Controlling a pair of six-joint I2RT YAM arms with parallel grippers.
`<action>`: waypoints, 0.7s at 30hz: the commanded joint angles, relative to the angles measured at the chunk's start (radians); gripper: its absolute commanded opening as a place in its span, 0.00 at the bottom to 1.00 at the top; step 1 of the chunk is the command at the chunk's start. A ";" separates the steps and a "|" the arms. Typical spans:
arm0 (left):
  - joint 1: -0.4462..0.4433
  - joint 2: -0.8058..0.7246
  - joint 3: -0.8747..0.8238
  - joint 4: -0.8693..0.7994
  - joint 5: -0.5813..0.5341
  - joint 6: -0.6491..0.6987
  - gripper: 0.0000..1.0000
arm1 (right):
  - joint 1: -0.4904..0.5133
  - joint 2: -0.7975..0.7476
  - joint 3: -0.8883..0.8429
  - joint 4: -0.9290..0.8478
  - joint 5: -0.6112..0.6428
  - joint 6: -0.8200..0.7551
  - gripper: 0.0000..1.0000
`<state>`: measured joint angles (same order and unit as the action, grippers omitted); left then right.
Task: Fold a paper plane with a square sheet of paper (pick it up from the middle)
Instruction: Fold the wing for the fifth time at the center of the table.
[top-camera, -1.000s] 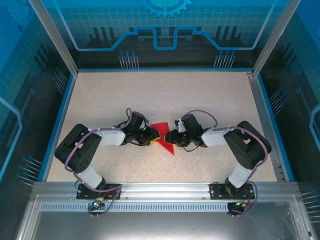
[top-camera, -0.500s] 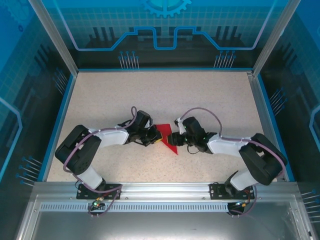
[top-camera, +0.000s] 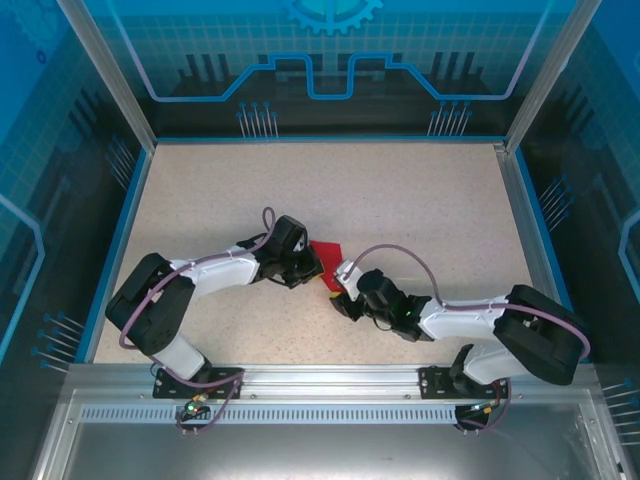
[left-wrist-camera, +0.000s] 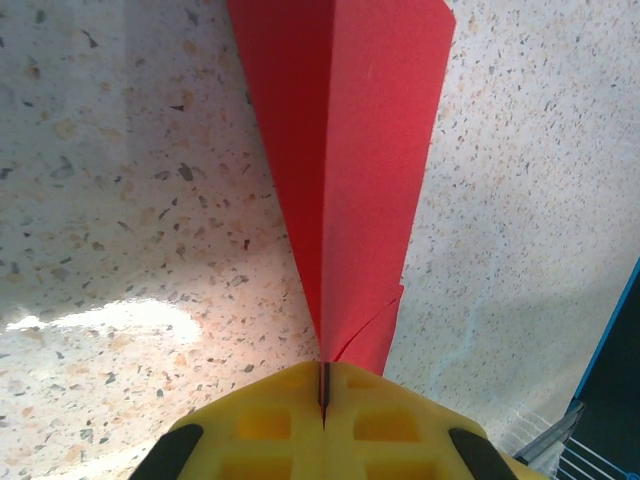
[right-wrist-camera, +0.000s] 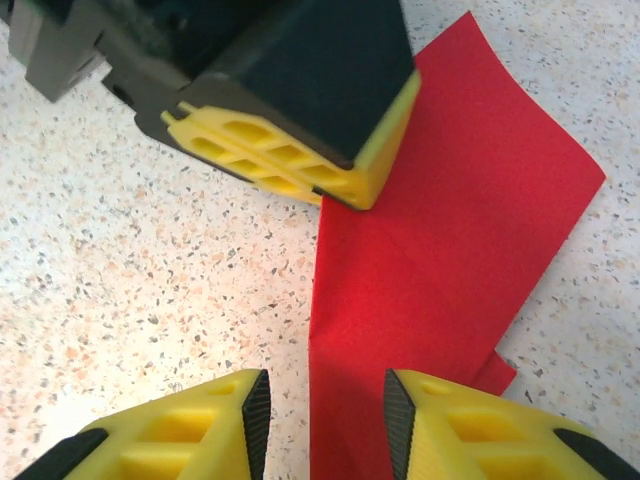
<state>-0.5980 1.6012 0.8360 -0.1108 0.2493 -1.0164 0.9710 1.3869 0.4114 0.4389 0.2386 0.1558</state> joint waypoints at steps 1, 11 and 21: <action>-0.005 -0.003 0.026 -0.037 -0.021 -0.010 0.06 | 0.044 0.061 0.020 0.087 0.106 -0.071 0.36; -0.006 -0.011 0.026 -0.037 -0.013 -0.024 0.06 | 0.066 0.231 0.075 0.212 0.215 -0.122 0.29; -0.004 -0.017 0.035 -0.053 -0.021 -0.026 0.05 | 0.065 0.296 0.062 0.307 0.241 -0.131 0.21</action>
<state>-0.5976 1.6012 0.8444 -0.1272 0.2325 -1.0229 1.0233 1.6772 0.4713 0.6785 0.4423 0.0284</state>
